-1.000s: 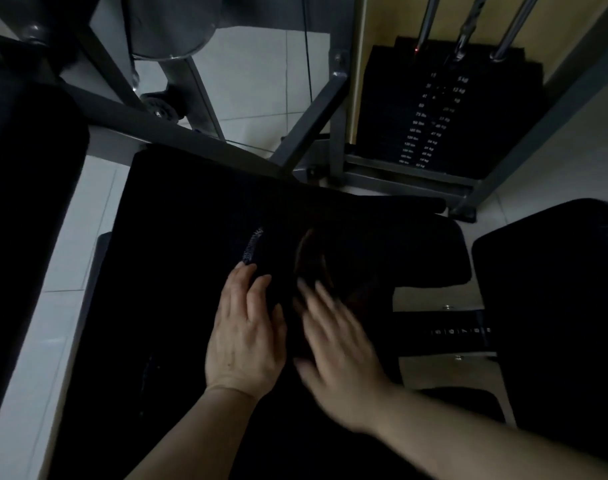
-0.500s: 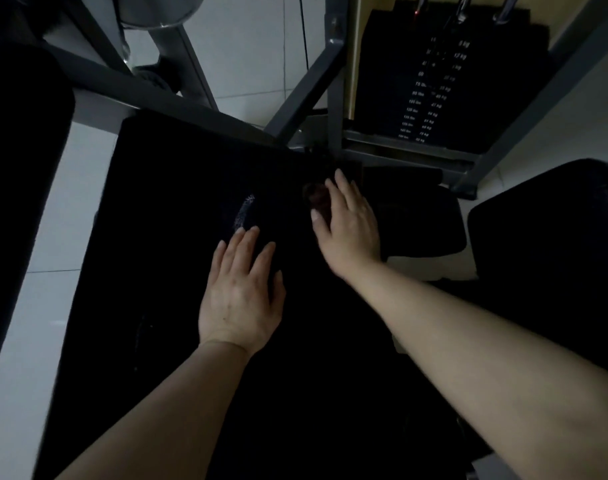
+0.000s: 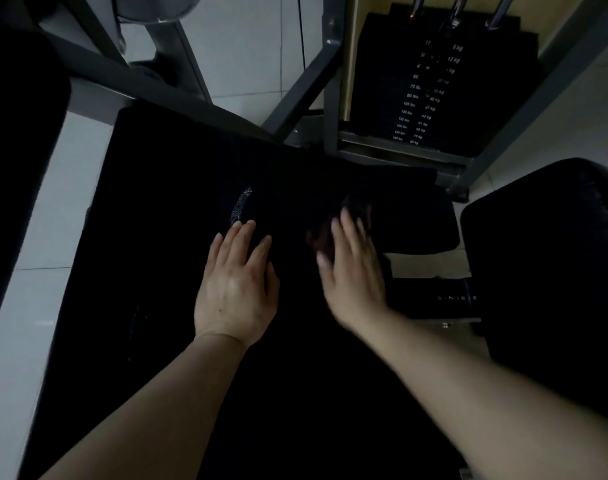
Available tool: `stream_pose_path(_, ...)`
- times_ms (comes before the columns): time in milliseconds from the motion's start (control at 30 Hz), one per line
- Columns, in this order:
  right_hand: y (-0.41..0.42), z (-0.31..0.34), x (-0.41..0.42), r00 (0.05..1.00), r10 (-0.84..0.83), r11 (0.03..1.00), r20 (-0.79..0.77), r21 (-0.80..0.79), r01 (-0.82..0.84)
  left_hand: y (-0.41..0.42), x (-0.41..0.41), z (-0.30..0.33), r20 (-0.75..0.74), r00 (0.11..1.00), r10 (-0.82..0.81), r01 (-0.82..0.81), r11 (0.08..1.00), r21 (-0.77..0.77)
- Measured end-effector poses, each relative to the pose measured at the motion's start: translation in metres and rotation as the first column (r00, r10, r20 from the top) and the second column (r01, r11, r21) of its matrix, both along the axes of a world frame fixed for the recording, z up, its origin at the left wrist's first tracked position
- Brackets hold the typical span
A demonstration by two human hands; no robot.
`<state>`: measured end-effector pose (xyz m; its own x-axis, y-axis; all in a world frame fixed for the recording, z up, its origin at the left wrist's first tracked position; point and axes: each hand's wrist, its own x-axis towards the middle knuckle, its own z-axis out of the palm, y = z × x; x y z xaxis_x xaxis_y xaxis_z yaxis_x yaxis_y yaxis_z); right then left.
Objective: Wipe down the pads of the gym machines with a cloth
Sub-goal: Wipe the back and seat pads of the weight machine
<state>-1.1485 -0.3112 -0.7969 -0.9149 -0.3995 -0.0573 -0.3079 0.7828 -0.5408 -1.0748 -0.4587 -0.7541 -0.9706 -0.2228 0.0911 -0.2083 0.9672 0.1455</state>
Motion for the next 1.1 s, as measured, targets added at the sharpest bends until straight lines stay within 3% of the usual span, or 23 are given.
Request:
stream_pose_path(67,-0.037,0.01,-0.056,0.985,-0.12,0.993,0.12,0.01,0.119,-0.001,0.001,-0.001,-0.039,0.999,0.001,0.0,1.0,0.027)
stream_pose_path(133,-0.053,0.014,-0.067,0.979,-0.159,0.987,0.131,0.017,0.158,-0.002,0.002,-0.001,-0.084,0.996,0.006,-0.001,0.998,0.06)
stream_pose_path(233,-0.035,0.015,-0.006,0.997,0.078,0.996,0.014,-0.049,-0.078,-0.002,0.003,0.001,-0.169,0.981,0.091,-0.07,0.99,0.123)
stream_pose_path(333,-0.006,0.017,0.061,0.932,0.362,0.93,-0.01,-0.062,-0.362,-0.001,0.002,0.002,-0.205,0.969,0.137,-0.11,0.984,0.137)
stream_pose_path(433,-0.001,0.019,0.06,0.887,0.46,0.888,-0.038,-0.01,-0.46,-0.003,0.003,-0.001,-0.171,0.98,0.106,-0.088,0.99,0.109)
stream_pose_path(533,-0.035,0.022,0.0,0.911,0.41,0.911,-0.045,-0.02,-0.411,-0.005,0.002,-0.005,-0.15,0.987,0.064,-0.049,0.994,0.099)
stream_pose_path(667,-0.103,0.023,-0.1,0.987,0.158,0.988,-0.022,0.009,-0.157,-0.005,0.001,-0.005,-0.206,0.976,0.071,-0.034,0.983,0.178)
stream_pose_path(800,-0.13,0.028,-0.139,0.998,0.029,0.999,0.051,0.011,-0.03,-0.004,0.001,-0.006,-0.265,0.961,0.075,-0.02,0.979,0.205)
stream_pose_path(967,-0.09,0.021,-0.078,0.989,0.14,0.99,-0.045,-0.011,-0.141,-0.003,0.002,-0.004,-0.258,0.962,0.088,-0.034,0.978,0.208)
stream_pose_path(1100,-0.005,0.012,0.065,0.964,0.263,0.965,-0.045,0.016,-0.263,-0.003,0.001,-0.003,-0.209,0.975,0.076,-0.044,0.987,0.152)
